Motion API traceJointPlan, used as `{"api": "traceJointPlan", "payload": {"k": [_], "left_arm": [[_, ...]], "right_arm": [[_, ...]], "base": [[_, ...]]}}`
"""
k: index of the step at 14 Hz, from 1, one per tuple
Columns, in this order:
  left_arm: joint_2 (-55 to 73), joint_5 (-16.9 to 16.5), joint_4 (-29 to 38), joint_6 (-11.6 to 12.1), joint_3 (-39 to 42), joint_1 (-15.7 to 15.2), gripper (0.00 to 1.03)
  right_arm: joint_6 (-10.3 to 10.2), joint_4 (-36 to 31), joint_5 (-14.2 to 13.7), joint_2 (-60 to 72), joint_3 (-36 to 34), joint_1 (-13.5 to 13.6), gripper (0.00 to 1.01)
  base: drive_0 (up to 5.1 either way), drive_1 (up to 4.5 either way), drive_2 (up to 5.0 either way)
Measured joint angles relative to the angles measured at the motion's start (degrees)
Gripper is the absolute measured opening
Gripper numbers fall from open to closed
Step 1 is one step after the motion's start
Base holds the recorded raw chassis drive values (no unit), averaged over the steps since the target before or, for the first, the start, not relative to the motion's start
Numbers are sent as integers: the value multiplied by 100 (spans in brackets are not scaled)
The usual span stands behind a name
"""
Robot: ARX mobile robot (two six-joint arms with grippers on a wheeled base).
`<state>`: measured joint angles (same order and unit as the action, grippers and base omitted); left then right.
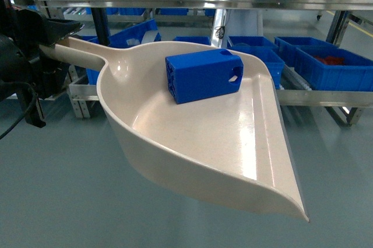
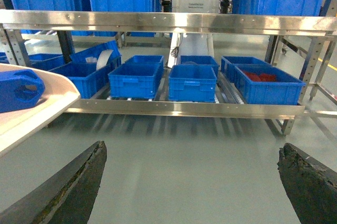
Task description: Place part in tray to right shelf
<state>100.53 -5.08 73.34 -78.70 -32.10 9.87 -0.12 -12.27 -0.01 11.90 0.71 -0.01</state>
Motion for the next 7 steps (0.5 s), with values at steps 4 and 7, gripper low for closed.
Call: {"api": "traceJointPlan", "payload": {"k": [4,7], "left_arm": [[0,2,-2,2,0,0,12],[0,0,0,2,0,0,12]], "right_arm": [[2,-11,2,0,0,0,98],[0,0,4,0,0,0,98]], "base": [[0,0,0],[0,0,0]]}}
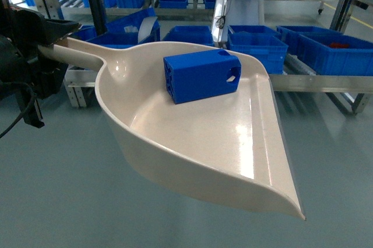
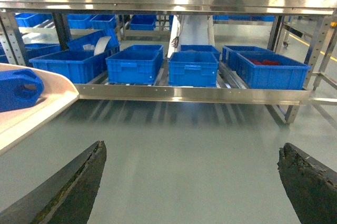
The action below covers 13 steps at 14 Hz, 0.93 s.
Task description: Place part in tray to right shelf
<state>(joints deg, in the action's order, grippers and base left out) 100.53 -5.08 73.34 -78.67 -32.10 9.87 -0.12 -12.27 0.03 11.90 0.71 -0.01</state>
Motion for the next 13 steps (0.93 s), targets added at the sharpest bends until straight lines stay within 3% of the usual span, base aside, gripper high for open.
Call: {"api": "traceJointPlan", "payload": {"k": [13], "left_arm": [[0,2,-2,0,0,0,12]], "right_arm": [[-2,0,-2,-2,0,0,98]], "base": [[0,0,0]]}}
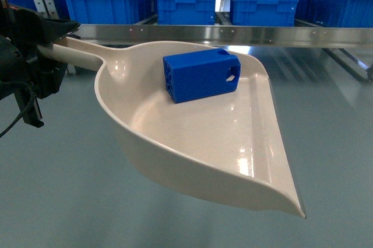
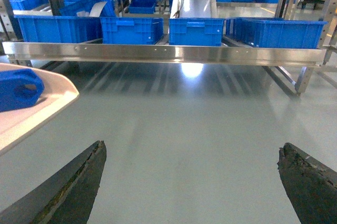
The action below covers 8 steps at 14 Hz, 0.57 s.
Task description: Place part in tray to right shelf
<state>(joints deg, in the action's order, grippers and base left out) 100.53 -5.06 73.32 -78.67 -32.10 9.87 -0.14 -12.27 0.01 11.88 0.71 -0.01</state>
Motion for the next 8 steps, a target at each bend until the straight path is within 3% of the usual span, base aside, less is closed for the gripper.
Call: {"api": "traceJointPlan", "payload": {"k": [8], "left_arm": [[2,-2,-4,4,7,0,12]], "right_arm": [[2,4,0,2,0,0,98]], "base": [[0,0,0]]}}
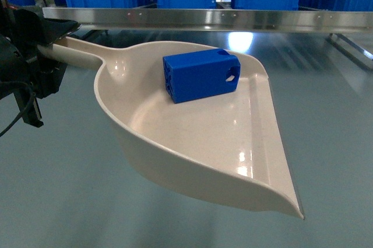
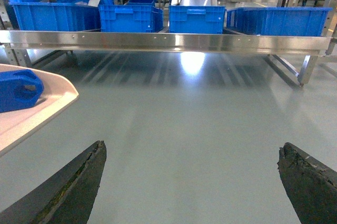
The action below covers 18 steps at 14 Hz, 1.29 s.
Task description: Place part in tray to right shelf
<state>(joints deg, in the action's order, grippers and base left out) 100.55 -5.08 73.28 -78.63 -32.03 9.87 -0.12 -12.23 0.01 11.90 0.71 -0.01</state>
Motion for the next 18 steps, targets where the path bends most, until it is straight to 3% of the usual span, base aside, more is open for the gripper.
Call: {"api": "traceJointPlan", "payload": {"k": [12,18], "left_arm": [[-2,-9,15,0,0,4,12],[-4,13,15,0,0,-20,12]], "right_arm": [[0,2,-2,0,0,0,98],[0,2,0,0,0,0,98]], "base": [[29,322,-388],[247,232,-510]]}}
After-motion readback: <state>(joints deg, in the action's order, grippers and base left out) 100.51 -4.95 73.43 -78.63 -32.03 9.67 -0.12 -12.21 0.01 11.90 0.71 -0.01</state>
